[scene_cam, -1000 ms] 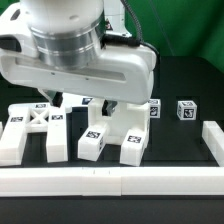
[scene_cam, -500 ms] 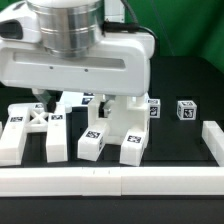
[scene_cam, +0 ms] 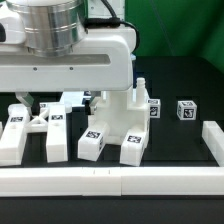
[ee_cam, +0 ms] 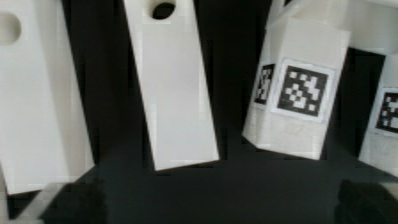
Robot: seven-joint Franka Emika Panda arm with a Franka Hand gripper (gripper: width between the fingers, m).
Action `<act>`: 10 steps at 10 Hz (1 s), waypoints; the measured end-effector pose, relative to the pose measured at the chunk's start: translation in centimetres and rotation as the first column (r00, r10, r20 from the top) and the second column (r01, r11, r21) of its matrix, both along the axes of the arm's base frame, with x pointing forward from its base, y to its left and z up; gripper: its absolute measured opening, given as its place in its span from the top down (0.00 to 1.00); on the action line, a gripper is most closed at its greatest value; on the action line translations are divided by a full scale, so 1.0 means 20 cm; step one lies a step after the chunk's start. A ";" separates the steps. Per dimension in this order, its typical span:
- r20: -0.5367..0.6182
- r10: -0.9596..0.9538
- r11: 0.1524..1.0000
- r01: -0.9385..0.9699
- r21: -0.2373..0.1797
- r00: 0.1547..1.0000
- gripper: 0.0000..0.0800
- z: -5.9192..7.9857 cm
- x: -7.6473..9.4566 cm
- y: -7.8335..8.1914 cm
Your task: Assemble chair
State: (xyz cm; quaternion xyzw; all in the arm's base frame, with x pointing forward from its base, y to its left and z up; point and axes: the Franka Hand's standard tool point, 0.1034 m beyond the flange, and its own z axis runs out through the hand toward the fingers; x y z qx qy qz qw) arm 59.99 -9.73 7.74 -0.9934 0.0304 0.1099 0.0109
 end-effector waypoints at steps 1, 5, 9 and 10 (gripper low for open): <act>0.003 0.011 1.000 -0.011 0.001 1.000 0.19 0.00 0.00 0.00; 0.133 0.071 0.997 -0.066 -0.041 0.989 0.19 -0.06 0.01 -0.07; 0.204 0.241 0.970 -0.228 -0.083 0.949 0.19 -0.10 -0.04 -0.13; 0.199 0.269 0.963 -0.258 -0.080 0.942 0.19 -0.10 -0.06 -0.16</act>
Offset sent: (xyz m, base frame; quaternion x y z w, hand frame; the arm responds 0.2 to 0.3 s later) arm 0.0000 0.0000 0.0000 0.0000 0.0000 0.0000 1.0000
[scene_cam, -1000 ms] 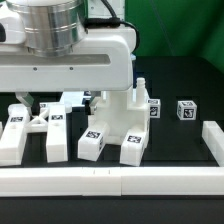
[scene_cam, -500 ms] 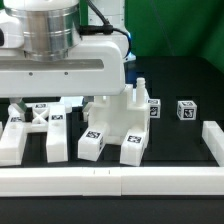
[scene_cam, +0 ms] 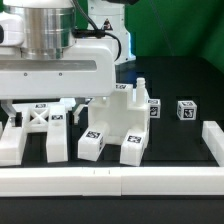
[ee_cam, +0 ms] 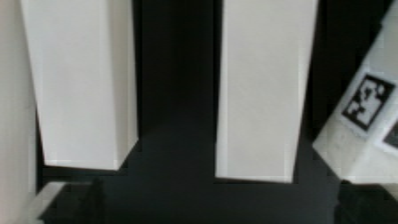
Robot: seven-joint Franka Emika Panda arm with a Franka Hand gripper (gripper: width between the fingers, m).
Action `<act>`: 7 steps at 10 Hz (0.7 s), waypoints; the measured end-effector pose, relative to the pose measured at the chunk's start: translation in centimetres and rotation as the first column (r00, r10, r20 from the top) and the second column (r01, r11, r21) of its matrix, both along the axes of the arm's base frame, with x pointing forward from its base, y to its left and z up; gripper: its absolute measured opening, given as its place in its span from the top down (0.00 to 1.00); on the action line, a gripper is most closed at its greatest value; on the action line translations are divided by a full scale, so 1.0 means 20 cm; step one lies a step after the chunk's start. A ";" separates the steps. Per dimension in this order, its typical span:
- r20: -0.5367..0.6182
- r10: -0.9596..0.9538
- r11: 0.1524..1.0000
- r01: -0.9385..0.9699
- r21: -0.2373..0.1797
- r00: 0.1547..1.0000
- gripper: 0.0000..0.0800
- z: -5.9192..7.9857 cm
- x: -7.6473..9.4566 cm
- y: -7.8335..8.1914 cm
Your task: Assemble chair
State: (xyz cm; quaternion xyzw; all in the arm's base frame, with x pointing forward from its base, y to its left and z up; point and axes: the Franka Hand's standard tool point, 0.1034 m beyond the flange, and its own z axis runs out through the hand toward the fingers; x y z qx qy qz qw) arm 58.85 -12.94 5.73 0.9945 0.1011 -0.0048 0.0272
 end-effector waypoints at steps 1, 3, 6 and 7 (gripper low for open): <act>-0.005 -0.007 1.000 0.007 0.001 1.000 0.19 -0.01 -0.02 -0.03; -0.004 -0.008 1.000 0.008 0.001 1.000 0.19 -0.01 -0.01 -0.02; 0.007 0.004 1.000 -0.004 -0.011 1.000 0.19 -0.09 -0.09 0.00; -0.006 0.003 1.000 -0.003 -0.010 1.000 0.19 -0.12 -0.13 0.01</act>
Offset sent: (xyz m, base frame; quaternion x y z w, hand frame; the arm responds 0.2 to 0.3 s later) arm 0.0000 0.0000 0.0000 0.0000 0.0000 0.0000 1.0000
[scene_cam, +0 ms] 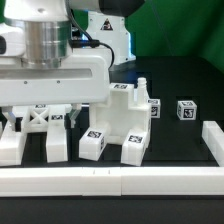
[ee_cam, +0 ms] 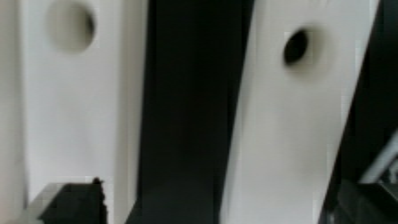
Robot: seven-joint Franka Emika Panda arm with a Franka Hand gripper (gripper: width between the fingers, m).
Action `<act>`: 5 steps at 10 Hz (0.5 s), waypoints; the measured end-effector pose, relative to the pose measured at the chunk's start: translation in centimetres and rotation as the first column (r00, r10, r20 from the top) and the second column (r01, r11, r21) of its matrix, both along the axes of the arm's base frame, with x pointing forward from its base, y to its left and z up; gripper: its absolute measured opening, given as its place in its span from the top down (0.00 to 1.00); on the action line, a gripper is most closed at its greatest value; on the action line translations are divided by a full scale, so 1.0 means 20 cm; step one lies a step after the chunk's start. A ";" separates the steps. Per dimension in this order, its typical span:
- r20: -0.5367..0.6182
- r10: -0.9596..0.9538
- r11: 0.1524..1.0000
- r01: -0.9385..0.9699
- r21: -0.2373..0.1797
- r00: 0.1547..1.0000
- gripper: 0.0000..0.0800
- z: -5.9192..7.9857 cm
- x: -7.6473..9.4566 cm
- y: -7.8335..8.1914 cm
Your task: Assemble chair
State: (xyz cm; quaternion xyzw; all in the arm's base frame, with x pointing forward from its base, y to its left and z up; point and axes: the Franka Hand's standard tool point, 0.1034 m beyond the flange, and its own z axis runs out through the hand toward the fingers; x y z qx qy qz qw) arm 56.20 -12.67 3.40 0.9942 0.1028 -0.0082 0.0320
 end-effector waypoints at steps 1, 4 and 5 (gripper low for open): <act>-0.003 0.001 1.000 -0.001 0.001 1.000 0.19 -0.01 0.00 0.02; -0.001 0.000 1.000 0.000 0.007 1.000 0.19 -0.01 0.01 0.07; 0.001 -0.006 1.000 0.006 0.008 1.000 0.19 -0.01 0.02 0.09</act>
Offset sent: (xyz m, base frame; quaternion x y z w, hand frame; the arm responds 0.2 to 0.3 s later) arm 0.0057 0.0158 0.0008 0.0067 0.0017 0.0204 0.9998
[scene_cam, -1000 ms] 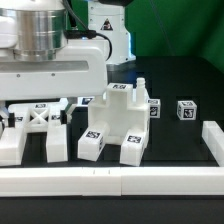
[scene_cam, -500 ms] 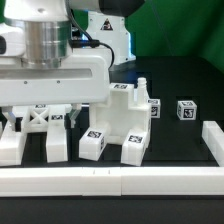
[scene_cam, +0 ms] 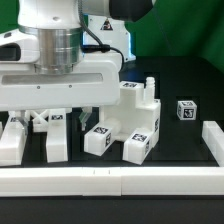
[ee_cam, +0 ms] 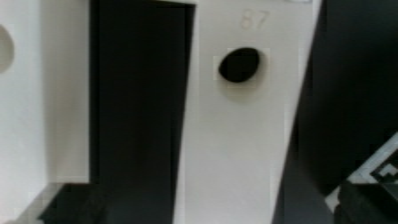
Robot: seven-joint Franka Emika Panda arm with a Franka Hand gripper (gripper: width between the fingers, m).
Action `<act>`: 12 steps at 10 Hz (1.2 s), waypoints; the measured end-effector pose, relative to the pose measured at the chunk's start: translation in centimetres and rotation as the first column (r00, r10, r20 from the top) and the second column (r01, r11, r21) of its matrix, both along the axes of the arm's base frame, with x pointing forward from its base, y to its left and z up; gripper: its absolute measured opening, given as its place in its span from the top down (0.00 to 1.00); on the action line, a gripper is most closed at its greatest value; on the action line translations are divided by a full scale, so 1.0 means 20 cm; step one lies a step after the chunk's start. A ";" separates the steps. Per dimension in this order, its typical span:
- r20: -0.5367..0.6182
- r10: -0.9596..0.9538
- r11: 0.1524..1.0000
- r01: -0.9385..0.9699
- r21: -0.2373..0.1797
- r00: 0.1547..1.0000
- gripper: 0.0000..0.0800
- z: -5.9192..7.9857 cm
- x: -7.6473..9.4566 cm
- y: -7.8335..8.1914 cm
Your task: Assemble chair
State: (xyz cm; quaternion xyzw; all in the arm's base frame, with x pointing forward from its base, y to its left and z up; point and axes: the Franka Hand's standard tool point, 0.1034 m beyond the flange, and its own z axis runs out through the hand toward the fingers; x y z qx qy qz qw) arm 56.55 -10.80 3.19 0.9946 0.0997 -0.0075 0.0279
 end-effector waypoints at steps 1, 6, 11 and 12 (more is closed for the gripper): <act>0.001 -0.001 1.000 0.001 0.003 1.000 0.19 -0.01 0.01 0.03; -0.001 0.001 1.000 -0.001 0.005 1.000 0.19 -0.01 0.01 0.04; -0.069 -0.054 0.997 0.058 0.050 0.996 0.19 -0.01 -0.04 -0.06; -0.065 -0.050 0.998 0.053 0.046 0.997 0.19 -0.01 -0.03 -0.06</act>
Offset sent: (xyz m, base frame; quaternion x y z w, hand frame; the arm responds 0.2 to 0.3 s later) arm 0.0000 0.0000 0.0000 0.0000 0.0000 0.0000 1.0000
